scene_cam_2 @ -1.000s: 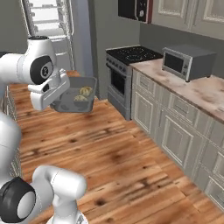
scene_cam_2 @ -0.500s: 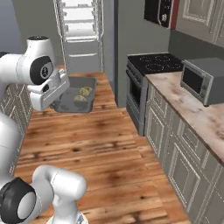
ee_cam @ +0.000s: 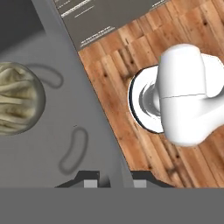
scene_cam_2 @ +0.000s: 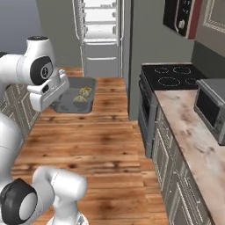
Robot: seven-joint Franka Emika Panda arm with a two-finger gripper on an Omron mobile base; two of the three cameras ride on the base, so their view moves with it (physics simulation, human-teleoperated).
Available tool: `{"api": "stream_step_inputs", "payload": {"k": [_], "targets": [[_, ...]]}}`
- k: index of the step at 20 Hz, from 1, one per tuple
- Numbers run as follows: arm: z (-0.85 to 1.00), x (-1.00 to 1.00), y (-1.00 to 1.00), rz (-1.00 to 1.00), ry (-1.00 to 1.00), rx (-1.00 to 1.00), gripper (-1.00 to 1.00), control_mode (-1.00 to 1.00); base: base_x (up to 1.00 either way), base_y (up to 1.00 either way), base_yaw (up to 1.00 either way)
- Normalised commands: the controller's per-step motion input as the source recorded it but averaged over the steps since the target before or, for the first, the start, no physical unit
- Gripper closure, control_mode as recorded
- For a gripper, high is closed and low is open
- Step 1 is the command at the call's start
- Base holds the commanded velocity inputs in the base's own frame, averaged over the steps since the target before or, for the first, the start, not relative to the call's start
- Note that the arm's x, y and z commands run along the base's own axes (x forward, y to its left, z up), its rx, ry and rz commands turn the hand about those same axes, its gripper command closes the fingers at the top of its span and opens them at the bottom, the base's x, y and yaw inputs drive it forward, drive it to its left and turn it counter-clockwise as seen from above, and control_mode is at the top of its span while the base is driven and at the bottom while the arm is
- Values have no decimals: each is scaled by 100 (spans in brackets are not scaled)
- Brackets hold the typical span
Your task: Place two dumplings into each of the tupperware containers and then place the containers in the fridge.
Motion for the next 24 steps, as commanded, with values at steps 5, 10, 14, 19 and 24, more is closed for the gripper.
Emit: {"api": "stream_step_inputs", "payload": {"k": [5,10,14,19,24], "targets": [[0,0,0,0,0,0,100,100,100,-4,21],[0,0,0,0,0,0,100,100,100,1,11],[0,0,0,0,0,0,100,100,100,0,10],[0,0,0,0,0,0,100,100,100,0,7],[0,0,0,0,0,0,100,100,100,0,6]]}}
